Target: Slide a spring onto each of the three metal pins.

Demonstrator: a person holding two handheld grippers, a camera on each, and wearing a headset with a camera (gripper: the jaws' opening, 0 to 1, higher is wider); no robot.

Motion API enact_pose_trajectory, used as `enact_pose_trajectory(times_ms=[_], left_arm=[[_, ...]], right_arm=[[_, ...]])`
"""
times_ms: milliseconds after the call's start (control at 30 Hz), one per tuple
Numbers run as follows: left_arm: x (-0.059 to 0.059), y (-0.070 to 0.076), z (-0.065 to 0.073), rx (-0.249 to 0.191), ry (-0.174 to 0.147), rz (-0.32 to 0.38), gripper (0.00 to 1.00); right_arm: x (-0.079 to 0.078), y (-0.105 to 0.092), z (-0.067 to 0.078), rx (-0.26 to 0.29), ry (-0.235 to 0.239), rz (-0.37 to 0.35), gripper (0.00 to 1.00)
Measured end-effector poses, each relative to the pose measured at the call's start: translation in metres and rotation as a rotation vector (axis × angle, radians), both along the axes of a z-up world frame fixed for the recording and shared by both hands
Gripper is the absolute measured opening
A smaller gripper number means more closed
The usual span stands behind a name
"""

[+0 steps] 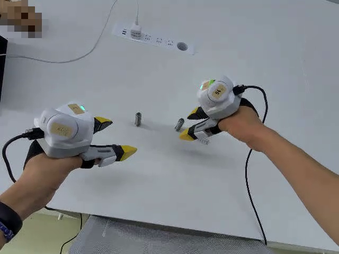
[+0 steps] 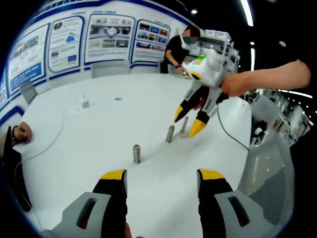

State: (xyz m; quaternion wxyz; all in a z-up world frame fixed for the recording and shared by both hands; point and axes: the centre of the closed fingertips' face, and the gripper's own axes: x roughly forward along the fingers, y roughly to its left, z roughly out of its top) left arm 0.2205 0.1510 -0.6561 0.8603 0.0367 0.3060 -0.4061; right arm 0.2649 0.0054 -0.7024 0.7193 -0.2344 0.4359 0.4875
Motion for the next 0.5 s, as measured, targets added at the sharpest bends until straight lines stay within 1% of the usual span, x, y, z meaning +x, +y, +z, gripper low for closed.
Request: enact_pose_trajectory(times_ms=[133,367,500], left_arm=[[0.0,-0.002,0.002,-0.001,-0.002,0.0,0.59],[-0.002,-0.005,0.003,-0.003,-0.001,-0.007,0.59],[-0.004,-0.005,0.003,-0.004,0.0,-0.006,0.59]], right_arm=[[0.0,-0.006,-0.002,0.035,0.012,-0.043,0.43],[-0.005,-0.011,-0.002,0.074,0.007,-0.104,0.44],[-0.005,-0.012,-0.002,0.108,0.003,-0.144,0.45]])
